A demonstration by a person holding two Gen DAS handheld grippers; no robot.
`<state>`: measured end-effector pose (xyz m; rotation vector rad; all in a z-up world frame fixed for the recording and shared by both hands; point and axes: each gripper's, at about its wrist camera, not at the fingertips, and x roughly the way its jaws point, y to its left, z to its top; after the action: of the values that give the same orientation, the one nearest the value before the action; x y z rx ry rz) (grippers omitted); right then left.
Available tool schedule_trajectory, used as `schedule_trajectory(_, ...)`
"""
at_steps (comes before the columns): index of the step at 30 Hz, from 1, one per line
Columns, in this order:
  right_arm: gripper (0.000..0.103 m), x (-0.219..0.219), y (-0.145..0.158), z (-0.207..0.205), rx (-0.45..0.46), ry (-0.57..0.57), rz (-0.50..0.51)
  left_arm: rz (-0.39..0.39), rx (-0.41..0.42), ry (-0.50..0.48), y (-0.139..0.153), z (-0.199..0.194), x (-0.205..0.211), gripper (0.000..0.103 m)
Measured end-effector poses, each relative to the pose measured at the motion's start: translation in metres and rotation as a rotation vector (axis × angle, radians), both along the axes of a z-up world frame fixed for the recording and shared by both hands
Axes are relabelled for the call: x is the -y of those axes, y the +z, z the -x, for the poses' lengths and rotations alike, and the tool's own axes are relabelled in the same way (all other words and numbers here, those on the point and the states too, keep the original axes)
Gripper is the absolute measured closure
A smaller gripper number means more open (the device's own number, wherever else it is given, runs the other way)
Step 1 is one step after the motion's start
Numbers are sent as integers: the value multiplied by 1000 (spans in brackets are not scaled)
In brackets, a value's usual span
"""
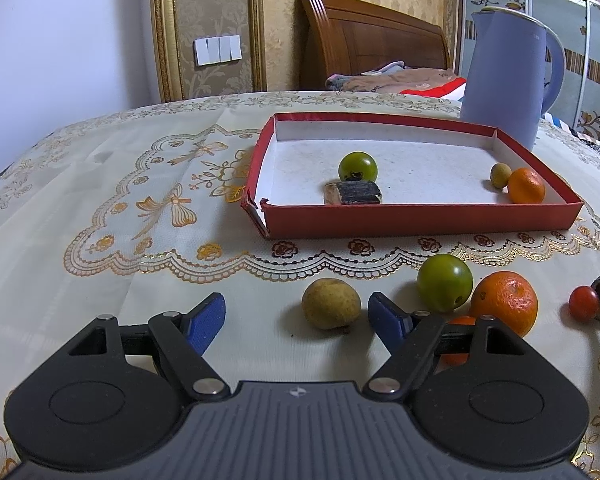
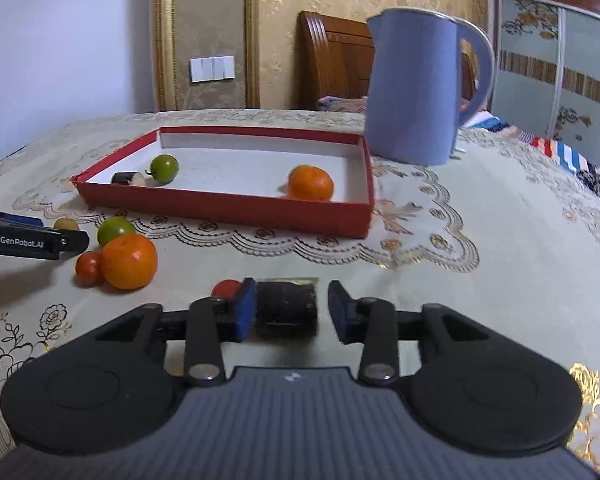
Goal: Organize fruits
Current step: 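Grasp the black cylinder with the right tool, then grasp the brown round fruit with the left tool while the right tool holds the cylinder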
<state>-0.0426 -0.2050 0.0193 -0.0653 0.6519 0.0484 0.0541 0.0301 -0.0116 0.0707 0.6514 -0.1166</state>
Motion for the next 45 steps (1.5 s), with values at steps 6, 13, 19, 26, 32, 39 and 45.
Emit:
schedule_trajectory(6,73,-1,-1,1,1,5,6,1,1,0,0,0,0,27)
schedule_trajectory(13,73,-1,0,3,14,-11,12,-1,13,-13,1,1,2,40)
schedule_trajectory(19,73,-2,2,2,22,-12,10,-1,20,-28,1,2,2,58)
schedule_trajectory(26,73,-9,5,-2,40,-2,21,-4,26,-39,2,2,3,70)
schedule_trajectory(32,73,-11,7,0,70,-13,39,-5,31,-25,2,3,2,73)
schedule_trajectory(39,73,-8,11,1,85,-24,28,7,34,-2,3,3,-2,73)
schedule_trajectory(45,73,-7,12,-1,86,-25,26,12,40,2,4,3,-3,73)
